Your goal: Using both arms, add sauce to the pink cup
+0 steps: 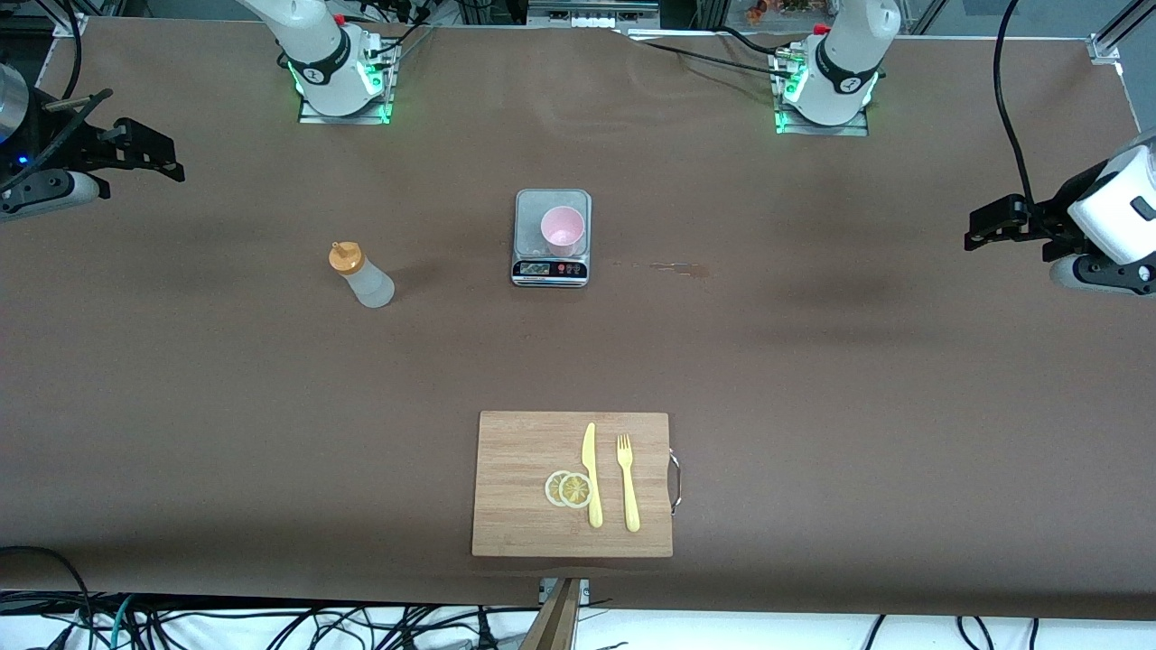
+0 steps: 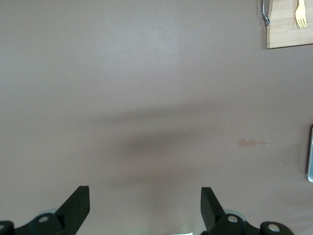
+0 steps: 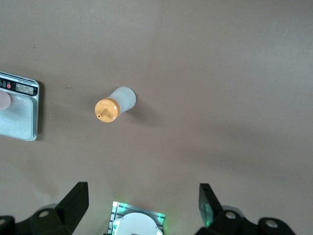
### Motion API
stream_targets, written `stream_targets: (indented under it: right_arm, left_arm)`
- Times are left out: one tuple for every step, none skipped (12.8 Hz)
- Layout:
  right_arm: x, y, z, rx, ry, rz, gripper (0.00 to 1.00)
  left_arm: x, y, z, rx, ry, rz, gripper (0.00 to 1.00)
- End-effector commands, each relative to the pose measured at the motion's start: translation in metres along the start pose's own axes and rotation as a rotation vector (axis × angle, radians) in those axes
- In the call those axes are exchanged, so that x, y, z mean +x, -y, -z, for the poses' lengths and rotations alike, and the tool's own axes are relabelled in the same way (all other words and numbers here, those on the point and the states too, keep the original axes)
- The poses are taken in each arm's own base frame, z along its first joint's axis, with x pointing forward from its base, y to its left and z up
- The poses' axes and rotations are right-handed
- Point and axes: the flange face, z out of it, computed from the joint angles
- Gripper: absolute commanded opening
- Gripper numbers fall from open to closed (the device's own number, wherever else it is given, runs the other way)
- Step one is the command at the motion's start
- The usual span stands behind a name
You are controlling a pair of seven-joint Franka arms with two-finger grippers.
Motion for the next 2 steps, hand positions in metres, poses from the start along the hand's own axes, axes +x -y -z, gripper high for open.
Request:
stream_targets:
  right_arm:
    - [0.0023, -0.0013, 0.0171, -0.017, -0.021, -0.018, 1.00]
    - [0.0019, -0.0009, 0.0166, -0.020, -0.015, -0.014, 1.00]
  left_arm:
    - [0.0013, 0.0027, 0.0049, 0.010, 0.002, -0.020, 1.00]
    - [0.0013, 0.0027, 0.0049, 0.010, 0.002, -0.020, 1.00]
